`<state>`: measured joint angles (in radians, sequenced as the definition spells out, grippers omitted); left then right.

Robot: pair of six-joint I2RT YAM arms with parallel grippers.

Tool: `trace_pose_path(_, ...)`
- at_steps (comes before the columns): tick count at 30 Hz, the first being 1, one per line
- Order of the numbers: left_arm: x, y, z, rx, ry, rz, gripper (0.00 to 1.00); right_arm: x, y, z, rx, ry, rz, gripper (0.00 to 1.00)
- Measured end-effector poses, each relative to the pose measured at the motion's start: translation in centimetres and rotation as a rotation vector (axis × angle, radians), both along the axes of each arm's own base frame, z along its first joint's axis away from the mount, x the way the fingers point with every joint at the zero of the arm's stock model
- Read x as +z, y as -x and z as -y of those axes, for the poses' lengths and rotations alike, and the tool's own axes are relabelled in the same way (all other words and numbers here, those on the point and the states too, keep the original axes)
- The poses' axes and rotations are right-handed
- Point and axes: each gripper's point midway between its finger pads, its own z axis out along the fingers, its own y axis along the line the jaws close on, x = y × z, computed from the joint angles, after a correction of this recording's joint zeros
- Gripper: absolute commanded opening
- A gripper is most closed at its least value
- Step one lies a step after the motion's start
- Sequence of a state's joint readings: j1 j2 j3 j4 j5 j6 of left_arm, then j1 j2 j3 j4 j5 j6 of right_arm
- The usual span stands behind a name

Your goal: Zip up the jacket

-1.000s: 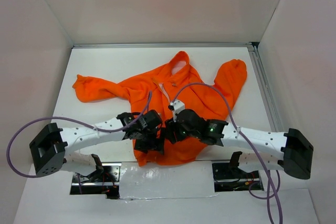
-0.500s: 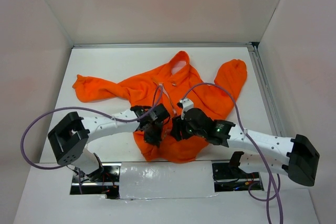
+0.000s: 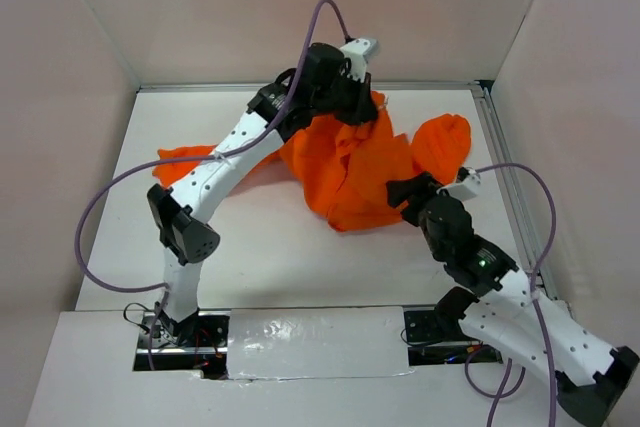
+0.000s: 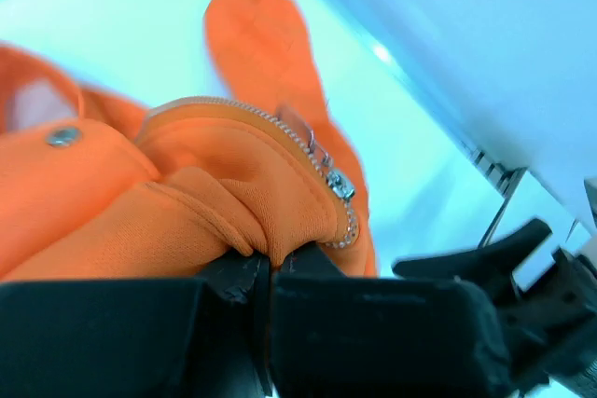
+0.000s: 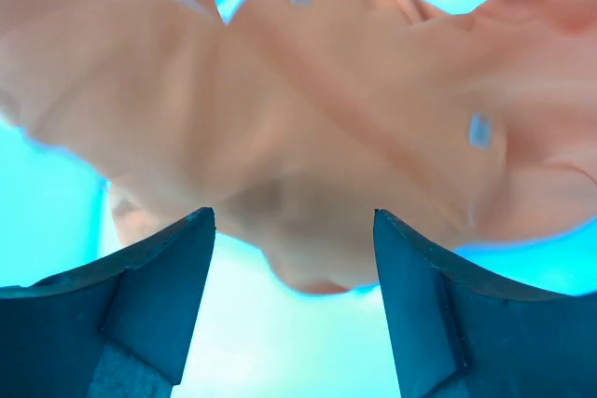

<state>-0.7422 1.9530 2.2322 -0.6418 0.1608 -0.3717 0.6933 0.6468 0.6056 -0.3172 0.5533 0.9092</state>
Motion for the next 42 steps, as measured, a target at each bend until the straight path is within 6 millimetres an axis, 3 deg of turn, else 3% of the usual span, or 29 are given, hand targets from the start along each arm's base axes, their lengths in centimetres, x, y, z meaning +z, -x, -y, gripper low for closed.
trace_pose_path(1, 0.6, -0.6, 0.8, -0.02, 0.02, 0.031, 0.0, 0.4, 0.3, 0.6, -0.02, -0.022, 0.011, 0.78)
trace_pose_path(2, -0.1, -0.7, 1.4, -0.047, 0.021, 0.038, 0.0, 0.4, 0.5, 1.0, -0.032, -0.033, 0.013, 0.82)
trace_pose_path(4, -3.4, 0.6, 1.0, -0.079, -0.003, -0.013, 0.0, -0.4, 0.7, 1.5, -0.049, -0.029, -0.011, 0.83)
trace_pose_path(6, -9.5, 2.9, -0.5, -0.106, -0.055, -0.118, 0.0, -1.7, 0.8, 1.8, -0.056, 0.001, -0.052, 0.84)
trace_pose_path(7, -13.9, 4.8, -1.9, -0.108, -0.105, -0.219, 0.0, -2.5, 0.8, 1.8, -0.057, 0.025, -0.08, 0.84)
trace_pose_path(11, -26.3, 9.7, -7.4, -0.047, -0.263, -0.522, 0.0, -5.4, 0.6, 1.2, -0.013, 0.116, -0.178, 0.83)
trace_pose_path(13, -30.1, 11.7, -9.7, -0.002, -0.322, -0.645, 0.0, -6.7, 0.6, 0.3, 0.054, 0.164, -0.227, 0.81)
trace_pose_path(15, -31.9, 12.2, -10.6, 0.03, -0.341, -0.702, 0.0, -7.9, 0.8, -1.1, 0.148, 0.211, -0.271, 0.77)
trace_pose_path(21, -31.6, 11.4, -9.8, 0.04, -0.306, -0.679, 0.0, -9.5, 1.9, -5.7, 0.472, 0.314, -0.304, 0.74)
trace_pose_path(27, -29.6, 11.6, -9.3, 0.012, -0.256, -0.638, 0.0, -8.6, 4.2, -10.1, 0.718, 0.317, -0.241, 0.71)
trace_pose_path(35, -23.7, 13.6, -7.3, -0.117, -0.115, -0.524, 0.0, -9.0, 5.0, -12.2, 0.8, 0.238, -0.274, 0.57)
trace_pose_path(42, -21.7, 14.9, -6.3, -0.18, -0.074, -0.49, 0.0, -8.4, 4.6, -12.7, 0.757, 0.18, -0.271, 0.56)
